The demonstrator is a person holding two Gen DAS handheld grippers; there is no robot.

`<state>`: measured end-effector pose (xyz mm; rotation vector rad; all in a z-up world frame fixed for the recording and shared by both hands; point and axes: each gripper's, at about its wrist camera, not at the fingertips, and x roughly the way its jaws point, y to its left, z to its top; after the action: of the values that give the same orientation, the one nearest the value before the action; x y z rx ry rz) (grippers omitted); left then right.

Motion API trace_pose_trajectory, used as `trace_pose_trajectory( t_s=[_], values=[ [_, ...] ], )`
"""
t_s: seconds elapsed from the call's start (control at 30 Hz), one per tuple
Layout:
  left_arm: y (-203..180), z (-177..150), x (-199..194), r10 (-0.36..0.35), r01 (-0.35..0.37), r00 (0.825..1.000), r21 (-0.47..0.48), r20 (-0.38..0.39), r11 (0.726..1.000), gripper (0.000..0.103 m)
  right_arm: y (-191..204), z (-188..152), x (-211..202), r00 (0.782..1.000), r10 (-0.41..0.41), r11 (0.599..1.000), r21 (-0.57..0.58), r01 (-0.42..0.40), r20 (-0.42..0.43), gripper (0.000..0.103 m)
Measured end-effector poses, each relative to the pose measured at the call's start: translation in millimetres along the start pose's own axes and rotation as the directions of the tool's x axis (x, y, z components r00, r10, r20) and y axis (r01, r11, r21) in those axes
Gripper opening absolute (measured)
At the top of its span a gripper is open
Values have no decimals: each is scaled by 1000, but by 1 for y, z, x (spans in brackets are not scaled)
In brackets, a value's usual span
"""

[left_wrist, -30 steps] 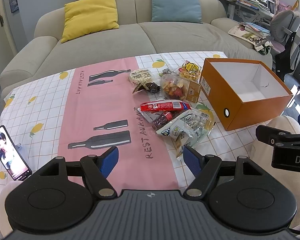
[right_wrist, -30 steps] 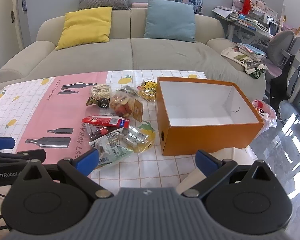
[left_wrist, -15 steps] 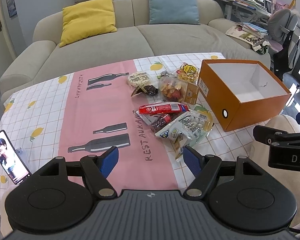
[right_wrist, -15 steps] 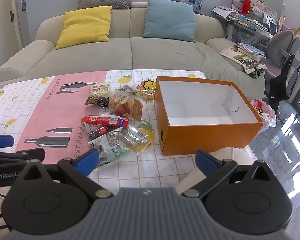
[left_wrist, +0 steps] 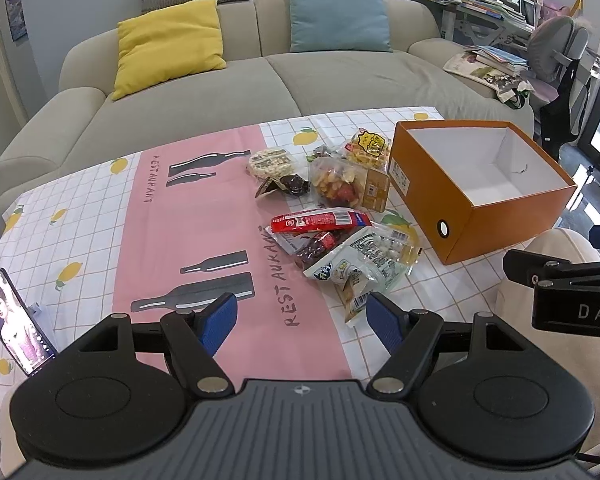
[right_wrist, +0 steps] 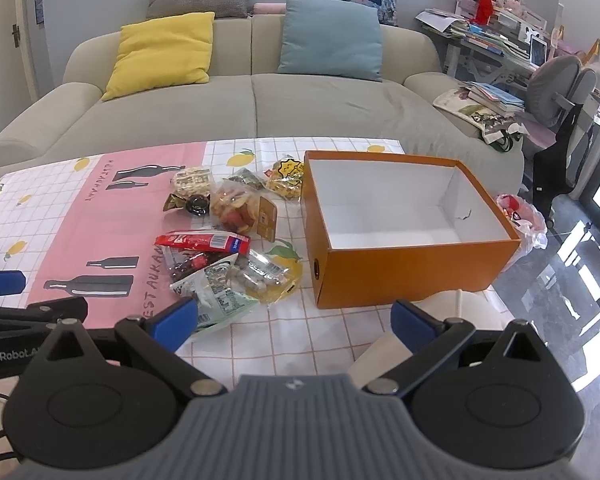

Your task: Organize snacks

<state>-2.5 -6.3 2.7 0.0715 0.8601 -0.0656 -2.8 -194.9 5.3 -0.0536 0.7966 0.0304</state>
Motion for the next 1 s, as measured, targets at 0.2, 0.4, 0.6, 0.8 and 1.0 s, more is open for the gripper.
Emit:
trace_pose_trajectory(
  t_s=[0.2, 0.4, 0.6, 0.8, 1.0],
  values=[
    [-4, 0, 1, -6, 6, 1000, 12, 2, 1000, 86, -1, 1, 1, 1000, -6, 1000, 8, 6, -5, 100],
    [-4, 0, 1, -8, 8, 1000, 13, 4, 1000, 86, -3, 2, 1, 1000, -8, 1000, 16, 8, -10, 100],
    [-4, 0, 1, -9, 9, 1000, 12, 4, 1000, 86, -5, 2, 2, 1000, -8, 1000, 22, 8, -16, 100],
    [-4, 0, 1, -9, 9, 1000, 12, 3, 1000, 86, -5, 2, 3, 1000, -7, 1000, 23, 8, -18, 100],
    [-4, 1, 1, -9, 9, 1000, 10, 4, 1000, 86, -7, 3, 5, 1000, -8, 999, 32, 9, -24, 100]
  ],
)
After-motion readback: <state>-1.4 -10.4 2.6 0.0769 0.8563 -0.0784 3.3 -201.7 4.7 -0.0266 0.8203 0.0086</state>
